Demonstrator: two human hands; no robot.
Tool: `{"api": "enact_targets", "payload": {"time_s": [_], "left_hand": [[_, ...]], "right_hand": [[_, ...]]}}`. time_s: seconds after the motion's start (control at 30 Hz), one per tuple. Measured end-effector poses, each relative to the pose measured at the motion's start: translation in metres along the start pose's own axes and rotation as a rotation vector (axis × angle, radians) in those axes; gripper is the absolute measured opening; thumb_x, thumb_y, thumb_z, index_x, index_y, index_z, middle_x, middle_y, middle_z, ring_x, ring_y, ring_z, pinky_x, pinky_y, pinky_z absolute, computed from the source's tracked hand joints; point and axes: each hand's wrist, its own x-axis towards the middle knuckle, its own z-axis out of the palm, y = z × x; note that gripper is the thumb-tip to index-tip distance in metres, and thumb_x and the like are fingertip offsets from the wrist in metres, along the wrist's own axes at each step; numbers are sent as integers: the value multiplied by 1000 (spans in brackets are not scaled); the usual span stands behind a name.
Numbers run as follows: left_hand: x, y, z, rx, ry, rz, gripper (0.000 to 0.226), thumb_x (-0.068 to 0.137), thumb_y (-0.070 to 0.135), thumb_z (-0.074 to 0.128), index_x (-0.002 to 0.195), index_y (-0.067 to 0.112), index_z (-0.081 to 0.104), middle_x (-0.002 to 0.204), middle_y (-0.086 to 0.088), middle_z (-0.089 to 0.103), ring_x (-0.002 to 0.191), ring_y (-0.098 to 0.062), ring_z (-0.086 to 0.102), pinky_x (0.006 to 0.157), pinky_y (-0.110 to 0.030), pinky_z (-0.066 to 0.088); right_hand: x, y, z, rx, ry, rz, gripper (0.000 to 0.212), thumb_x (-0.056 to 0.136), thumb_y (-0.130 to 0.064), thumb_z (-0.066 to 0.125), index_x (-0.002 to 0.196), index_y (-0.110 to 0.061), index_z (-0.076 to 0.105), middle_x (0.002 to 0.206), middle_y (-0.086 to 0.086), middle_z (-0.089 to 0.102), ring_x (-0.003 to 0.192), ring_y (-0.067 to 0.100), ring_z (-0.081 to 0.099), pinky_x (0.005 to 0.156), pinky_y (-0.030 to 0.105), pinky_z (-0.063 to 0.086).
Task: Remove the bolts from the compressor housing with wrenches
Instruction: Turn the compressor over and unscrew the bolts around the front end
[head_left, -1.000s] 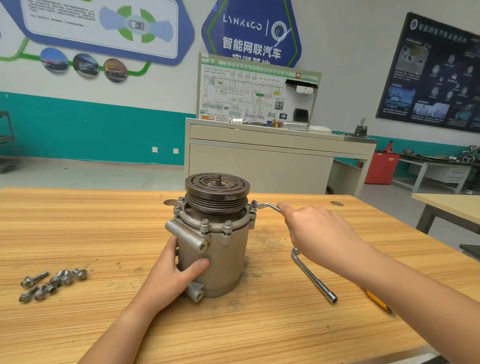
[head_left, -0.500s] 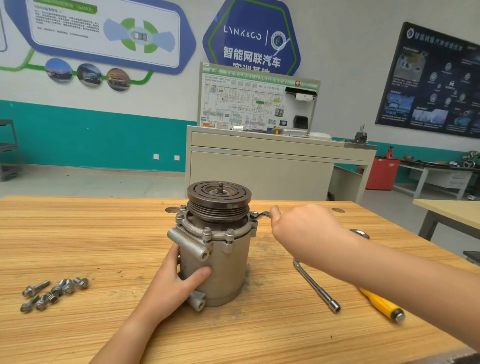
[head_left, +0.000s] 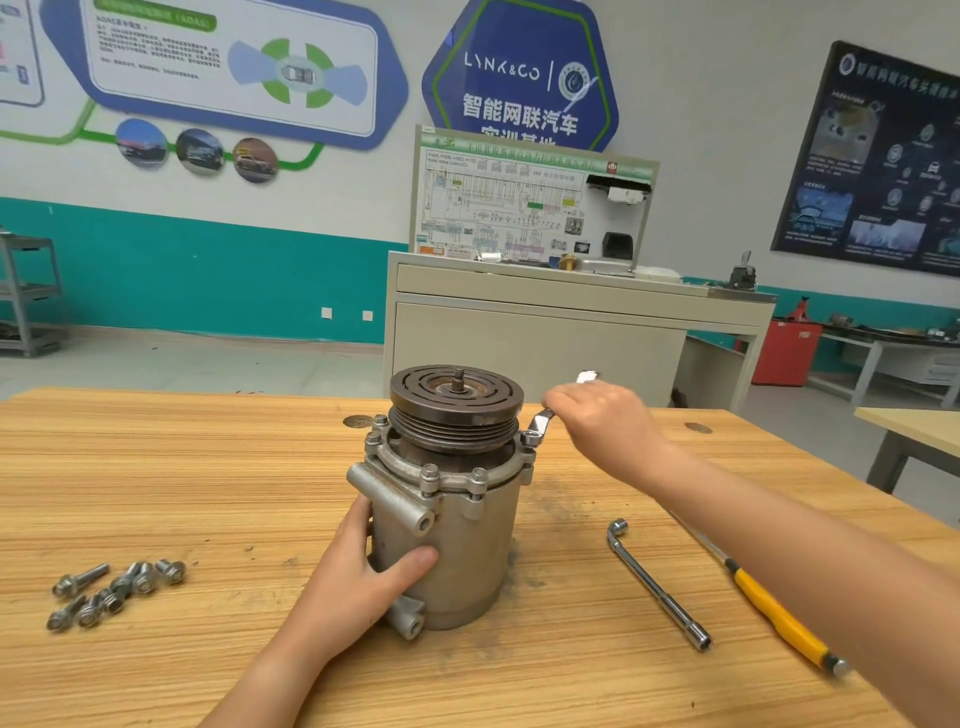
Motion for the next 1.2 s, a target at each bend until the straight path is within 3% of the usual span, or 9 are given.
{"api": "enact_targets", "payload": {"time_s": [0.17,0.27,0.4,0.53,0.67,0.8,0.9,1.03,1.2], "left_hand": [[-1,0,-1,-7,1,-12,53,75,30,77,109,49,41,111,19,58,95,26,47,68,0,40],[-2,0,0,14,14,-9,52,77,27,77,106,49,41,110,20,57,93,30,44,67,2,38],[-2,1,0,24,12,2,53,78,22,73,108,51,40,110,24,55,92,32,43,66,5,36],[-2,2,1,12,9,-4,51,79,22,73,107,48,41,108,21,56,91,31,45,66,3,37],[-2,2,1,8,13,-7,49,78,21,74,105,47,42,107,20,56,89,31,45,65,3,37],[-2,2,1,3,19,-4,51,78,21,74,107,48,42,109,21,56,92,30,45,67,2,38],[-2,0,1,-3,25,-9,54,76,24,76,109,50,41,111,24,56,97,27,45,74,-7,41],[-2,0,1,-6,25,-18,53,76,26,75,108,51,41,111,26,55,99,21,49,72,-7,41],[-2,2,1,-6,23,-8,51,77,24,75,107,49,42,111,26,54,93,30,45,69,-1,40]], "right_hand": [[27,-19,19,244,88,-28,31,58,16,72,85,2,72,82,11,72,74,25,70,62,34,58],[22,-11,19,222,-2,108,31,82,8,55,110,-4,66,100,11,70,93,27,66,74,37,54],[1,-6,-8,389,35,504,33,98,-19,40,128,-6,48,71,5,60,62,23,56,52,30,40],[-28,-16,-41,141,-171,403,39,98,-19,37,137,-19,32,67,-3,50,61,22,53,49,31,39],[-40,-42,-65,-24,-437,375,57,92,-6,37,143,-22,17,61,-7,33,57,17,38,42,25,19],[-35,-53,-78,-107,-524,348,65,83,2,36,143,-15,19,61,-4,27,66,21,36,42,27,15],[-31,-55,-87,-152,-569,308,69,82,5,37,145,-12,14,61,-3,25,52,18,29,42,27,15],[-26,-66,-89,-215,-636,164,67,85,7,39,144,1,8,65,2,34,71,24,53,41,27,18],[-9,-58,-97,-312,-663,12,50,84,9,40,132,-2,40,62,1,28,49,15,30,39,27,19]]}}
